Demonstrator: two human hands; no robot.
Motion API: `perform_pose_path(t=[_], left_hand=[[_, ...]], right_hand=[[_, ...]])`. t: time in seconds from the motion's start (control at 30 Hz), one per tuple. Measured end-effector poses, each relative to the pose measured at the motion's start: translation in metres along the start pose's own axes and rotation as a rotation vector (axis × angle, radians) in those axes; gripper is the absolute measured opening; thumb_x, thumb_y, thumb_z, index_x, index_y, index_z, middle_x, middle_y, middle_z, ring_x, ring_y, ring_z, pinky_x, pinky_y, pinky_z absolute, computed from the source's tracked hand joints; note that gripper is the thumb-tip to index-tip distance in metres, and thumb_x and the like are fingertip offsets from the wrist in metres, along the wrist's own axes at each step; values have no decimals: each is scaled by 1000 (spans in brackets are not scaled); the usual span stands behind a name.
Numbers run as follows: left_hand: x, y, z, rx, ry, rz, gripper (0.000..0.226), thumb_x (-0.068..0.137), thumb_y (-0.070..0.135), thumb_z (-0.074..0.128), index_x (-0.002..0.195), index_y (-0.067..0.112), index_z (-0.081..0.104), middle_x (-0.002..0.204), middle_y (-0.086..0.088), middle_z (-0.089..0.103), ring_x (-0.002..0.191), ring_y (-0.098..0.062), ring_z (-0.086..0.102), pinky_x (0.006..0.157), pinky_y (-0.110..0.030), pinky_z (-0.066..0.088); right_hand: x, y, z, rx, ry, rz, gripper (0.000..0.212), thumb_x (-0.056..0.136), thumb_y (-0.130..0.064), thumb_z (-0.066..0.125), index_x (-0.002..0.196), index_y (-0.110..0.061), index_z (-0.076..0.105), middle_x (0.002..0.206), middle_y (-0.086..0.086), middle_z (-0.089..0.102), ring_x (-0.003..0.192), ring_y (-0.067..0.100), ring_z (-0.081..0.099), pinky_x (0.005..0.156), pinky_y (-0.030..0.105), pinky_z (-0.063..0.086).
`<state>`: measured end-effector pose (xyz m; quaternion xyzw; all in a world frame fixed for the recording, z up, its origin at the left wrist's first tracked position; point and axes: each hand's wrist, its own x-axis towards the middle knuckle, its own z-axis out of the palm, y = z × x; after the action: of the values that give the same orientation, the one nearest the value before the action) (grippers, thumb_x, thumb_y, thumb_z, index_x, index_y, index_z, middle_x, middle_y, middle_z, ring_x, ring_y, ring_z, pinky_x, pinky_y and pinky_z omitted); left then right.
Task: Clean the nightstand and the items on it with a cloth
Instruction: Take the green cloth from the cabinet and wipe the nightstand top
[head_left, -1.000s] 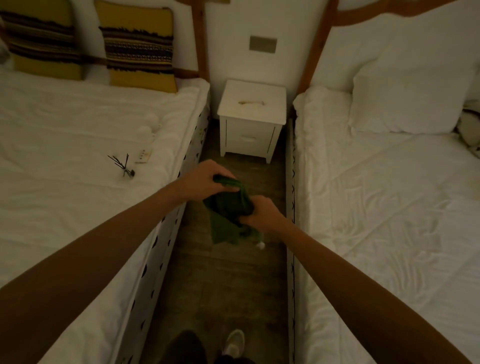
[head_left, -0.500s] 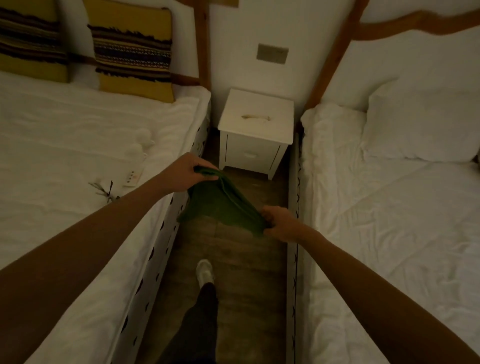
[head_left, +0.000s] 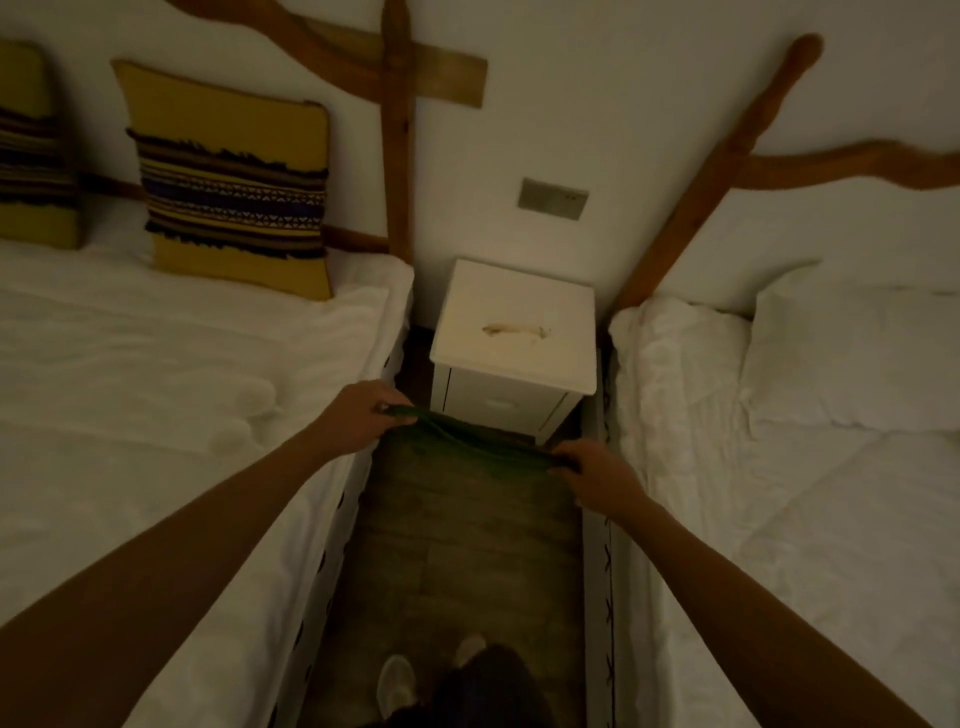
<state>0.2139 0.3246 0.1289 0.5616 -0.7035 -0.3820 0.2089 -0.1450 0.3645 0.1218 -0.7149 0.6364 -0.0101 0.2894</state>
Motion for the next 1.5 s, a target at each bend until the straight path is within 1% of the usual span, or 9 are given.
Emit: perform_pose_path(t=[0.23, 0.37, 0.6, 0.77, 1.07, 1.23, 1.3, 1.4, 1.5], left_hand=[[131, -14, -7, -126, 11, -105, 15, 94, 9, 66, 102, 17, 75, 80, -2, 70, 77, -19, 67, 71, -31, 56], [216, -33, -14, -63, 77, -118, 14, 94, 15, 67, 91, 27, 72, 69, 18, 61, 65, 0, 57, 62, -14, 42], [353, -68, -38, 18, 187, -180, 15, 93, 16, 67, 105, 18, 76, 67, 7, 62, 55, 3, 53, 56, -5, 37], [412, -100, -36, 116, 243, -80, 14, 82, 3, 76, 96, 4, 79, 78, -17, 74, 68, -26, 67, 67, -25, 44], [407, -189, 113, 199, -71, -161, 31, 93, 19, 64, 121, 9, 70, 124, -13, 68, 102, -29, 70, 87, -34, 55], [374, -198, 191, 145, -382, -238, 46, 105, 28, 37, 150, 19, 42, 156, -1, 38, 137, -20, 43, 109, -28, 38], [380, -194, 199, 96, -422, -195, 44, 104, 28, 37, 144, 14, 51, 151, -5, 45, 136, -20, 43, 114, -29, 34], [406, -198, 194, 0, -113, -143, 36, 95, 27, 42, 98, 6, 71, 104, -8, 67, 99, -21, 59, 79, -40, 56], [457, -221, 181, 21, 253, -262, 30, 97, 27, 39, 100, 12, 65, 105, -4, 60, 97, -13, 50, 74, -15, 43]], right_hand=[[130, 17, -40, 90, 89, 94, 23, 92, -8, 65, 114, -10, 72, 108, 10, 72, 100, 25, 68, 89, 34, 54], [228, 29, -64, 124, 128, 66, 24, 90, 1, 60, 109, -7, 73, 105, 12, 72, 99, 26, 66, 89, 35, 53], [412, 33, -96, 43, 111, -5, 23, 95, -14, 66, 114, -4, 72, 107, 21, 70, 94, 35, 66, 77, 32, 48], [535, 29, -106, -52, 21, -32, 30, 99, -16, 61, 128, -11, 69, 127, 15, 68, 115, 36, 62, 99, 41, 48], [620, 98, 11, -57, -136, 40, 36, 97, 1, 60, 133, 2, 61, 144, 24, 53, 130, 41, 54, 114, 42, 36], [603, 129, 62, -94, -302, -10, 47, 101, 1, 44, 147, 0, 43, 157, 21, 36, 149, 37, 30, 126, 48, 6], [591, 122, 77, -138, -196, 98, 51, 103, -12, 43, 153, -9, 37, 164, 15, 26, 154, 32, 15, 125, 51, 12], [575, 94, 107, -38, 19, 130, 54, 103, -26, 45, 154, -8, 37, 166, 15, 20, 155, 32, 11, 123, 53, 22], [575, 69, 149, -43, 16, 40, 67, 103, -53, 30, 160, -20, 21, 169, 12, 6, 156, 30, 3, 125, 50, 11]])
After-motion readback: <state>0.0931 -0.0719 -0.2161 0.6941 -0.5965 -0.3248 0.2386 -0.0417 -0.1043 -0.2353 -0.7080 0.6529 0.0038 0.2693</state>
